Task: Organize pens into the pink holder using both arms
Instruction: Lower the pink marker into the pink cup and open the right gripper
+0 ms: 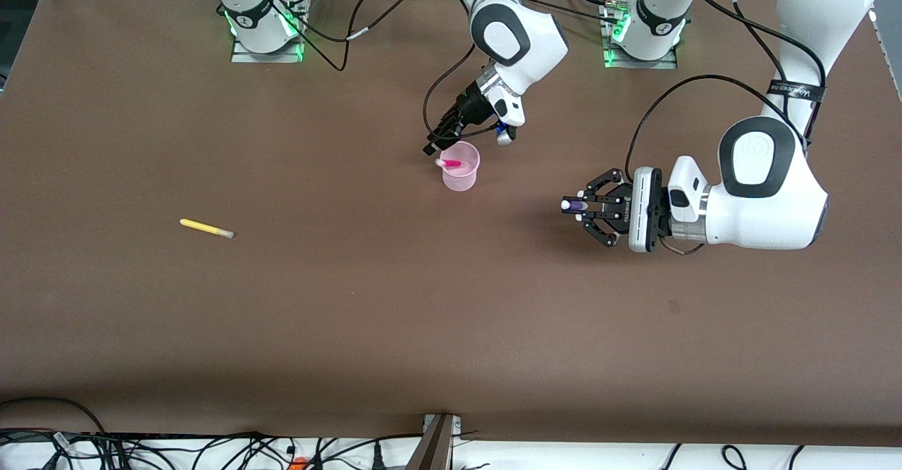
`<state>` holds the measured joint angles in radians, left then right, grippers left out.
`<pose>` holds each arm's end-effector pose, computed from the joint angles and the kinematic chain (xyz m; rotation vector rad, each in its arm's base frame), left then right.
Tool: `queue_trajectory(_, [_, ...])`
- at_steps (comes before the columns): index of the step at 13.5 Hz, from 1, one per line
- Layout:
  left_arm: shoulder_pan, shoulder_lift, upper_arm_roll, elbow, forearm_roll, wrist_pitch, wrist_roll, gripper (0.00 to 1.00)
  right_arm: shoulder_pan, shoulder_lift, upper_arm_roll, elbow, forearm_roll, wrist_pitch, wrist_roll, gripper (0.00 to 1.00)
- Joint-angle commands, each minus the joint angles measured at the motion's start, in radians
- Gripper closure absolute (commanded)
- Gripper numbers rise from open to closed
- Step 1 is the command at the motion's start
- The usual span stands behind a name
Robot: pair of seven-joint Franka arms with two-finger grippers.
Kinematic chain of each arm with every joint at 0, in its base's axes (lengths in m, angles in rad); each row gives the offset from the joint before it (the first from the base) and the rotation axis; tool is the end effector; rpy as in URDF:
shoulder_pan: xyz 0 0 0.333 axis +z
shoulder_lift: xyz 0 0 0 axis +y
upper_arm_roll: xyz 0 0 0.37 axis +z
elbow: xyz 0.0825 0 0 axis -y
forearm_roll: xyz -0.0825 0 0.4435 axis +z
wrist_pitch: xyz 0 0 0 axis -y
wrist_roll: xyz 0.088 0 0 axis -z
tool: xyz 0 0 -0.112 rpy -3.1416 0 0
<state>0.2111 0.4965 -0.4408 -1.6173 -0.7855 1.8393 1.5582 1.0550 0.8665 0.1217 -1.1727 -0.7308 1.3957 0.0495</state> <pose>0.7159 -0.1817 0.3914 1.6678 -1.4645 0.4745 0.4032 0.6795 0.2647 1.8511 1.3057 -0.1689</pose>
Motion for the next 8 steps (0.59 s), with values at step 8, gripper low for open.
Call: queue_trajectory(8, [-0.024,0.011,-0.007,0.034,-0.024,-0.046,-0.015,1.0,-0.318,-0.331,-0.034,0.002,0.249,-0.063,-0.169,0.01])
